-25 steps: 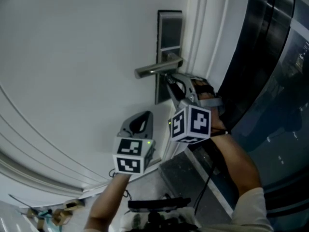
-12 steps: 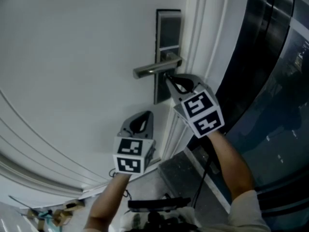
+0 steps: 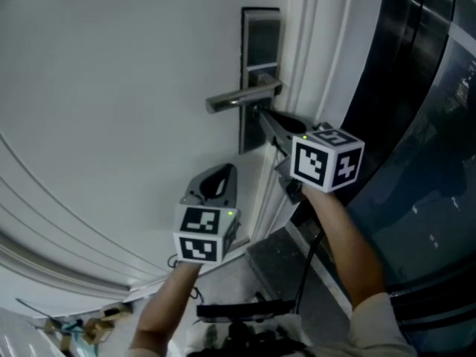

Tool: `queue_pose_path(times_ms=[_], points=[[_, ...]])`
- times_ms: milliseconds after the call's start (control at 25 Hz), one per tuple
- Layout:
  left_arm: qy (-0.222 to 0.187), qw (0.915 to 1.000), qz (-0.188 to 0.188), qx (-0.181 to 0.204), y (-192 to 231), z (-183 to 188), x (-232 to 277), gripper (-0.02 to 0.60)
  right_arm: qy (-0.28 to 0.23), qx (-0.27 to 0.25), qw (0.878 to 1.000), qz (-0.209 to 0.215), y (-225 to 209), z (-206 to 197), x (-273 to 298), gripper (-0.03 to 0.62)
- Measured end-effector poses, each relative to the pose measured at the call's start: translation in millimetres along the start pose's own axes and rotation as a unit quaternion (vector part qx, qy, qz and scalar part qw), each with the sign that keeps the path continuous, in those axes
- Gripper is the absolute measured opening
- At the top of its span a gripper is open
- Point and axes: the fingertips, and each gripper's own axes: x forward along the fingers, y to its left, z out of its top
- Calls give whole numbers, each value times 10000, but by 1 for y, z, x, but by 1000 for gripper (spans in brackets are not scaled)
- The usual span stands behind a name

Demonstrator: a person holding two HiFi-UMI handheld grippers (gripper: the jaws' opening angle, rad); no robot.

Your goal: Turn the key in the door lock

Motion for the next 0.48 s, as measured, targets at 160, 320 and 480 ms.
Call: queue_pose_path(times_ms=[160, 320, 480], points=[[-31, 10000, 21, 11, 0, 3, -2, 15, -286, 1257, 9911, 333, -2, 3, -1, 28], [-23, 10000, 4, 22, -3, 2, -2, 15, -493, 1990, 9776, 467, -5, 2, -2, 29], [-32, 10000, 28, 17, -4, 3, -2, 15, -692, 2658, 9598, 583, -8, 1, -2, 31]])
